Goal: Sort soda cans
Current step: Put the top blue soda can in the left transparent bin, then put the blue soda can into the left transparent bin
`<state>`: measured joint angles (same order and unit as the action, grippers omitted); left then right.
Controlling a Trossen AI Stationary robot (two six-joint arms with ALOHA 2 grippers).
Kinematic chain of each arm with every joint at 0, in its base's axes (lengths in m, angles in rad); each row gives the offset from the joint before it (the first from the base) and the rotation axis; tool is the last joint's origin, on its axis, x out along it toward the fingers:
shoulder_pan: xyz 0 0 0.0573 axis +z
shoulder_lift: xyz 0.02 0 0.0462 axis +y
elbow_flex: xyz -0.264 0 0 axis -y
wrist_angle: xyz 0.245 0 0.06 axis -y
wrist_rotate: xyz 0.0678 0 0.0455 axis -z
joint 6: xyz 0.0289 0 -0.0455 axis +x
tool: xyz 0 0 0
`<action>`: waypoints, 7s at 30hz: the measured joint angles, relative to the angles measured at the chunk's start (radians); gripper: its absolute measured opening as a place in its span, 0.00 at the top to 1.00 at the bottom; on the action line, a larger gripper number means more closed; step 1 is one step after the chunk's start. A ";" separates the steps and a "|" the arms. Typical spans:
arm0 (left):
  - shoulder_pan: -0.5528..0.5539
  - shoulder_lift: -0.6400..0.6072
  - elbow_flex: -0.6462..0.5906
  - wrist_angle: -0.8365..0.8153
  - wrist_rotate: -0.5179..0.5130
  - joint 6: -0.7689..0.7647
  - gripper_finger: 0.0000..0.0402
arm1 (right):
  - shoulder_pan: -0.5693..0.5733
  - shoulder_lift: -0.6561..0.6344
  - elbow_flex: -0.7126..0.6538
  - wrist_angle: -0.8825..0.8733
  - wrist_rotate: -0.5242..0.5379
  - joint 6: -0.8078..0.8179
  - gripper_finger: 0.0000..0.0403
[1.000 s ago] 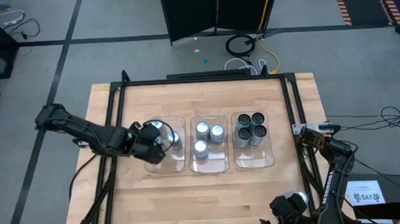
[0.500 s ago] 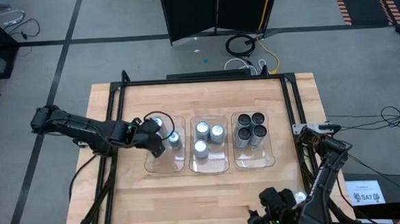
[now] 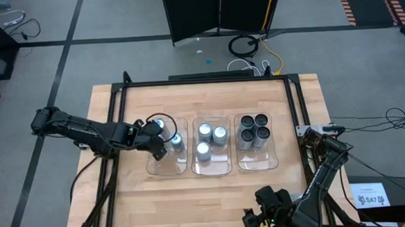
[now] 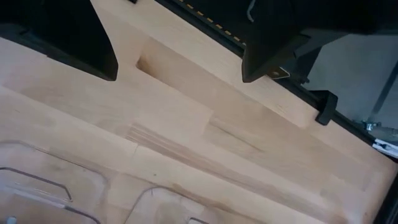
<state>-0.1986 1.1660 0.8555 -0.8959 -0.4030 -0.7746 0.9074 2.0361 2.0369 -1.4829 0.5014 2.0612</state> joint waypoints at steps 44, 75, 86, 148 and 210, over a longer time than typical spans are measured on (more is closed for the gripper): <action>-0.082 -0.083 0.286 0.014 0.193 0.075 0.20 | -0.018 -0.019 -0.006 -0.088 -0.386 0.250 0.17; -0.145 -0.076 0.285 0.023 0.164 0.074 0.20 | 0.146 0.019 -0.032 -0.086 -0.634 0.273 0.17; -0.145 -0.076 0.285 0.029 0.163 0.021 0.20 | 0.177 0.024 -0.042 -0.088 -0.633 0.273 0.17; -0.170 -0.076 0.285 0.056 0.243 -0.032 0.20 | -0.503 0.019 -0.001 0.395 -0.288 -1.178 0.40; -0.270 0.384 0.283 0.469 0.287 -0.118 0.20 | -0.343 0.171 -0.002 0.028 -0.350 -0.865 0.32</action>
<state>-0.4687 1.5497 1.1389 -0.4271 -0.1161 -0.8925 0.5648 2.2067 2.0346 -1.4547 0.1514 1.1963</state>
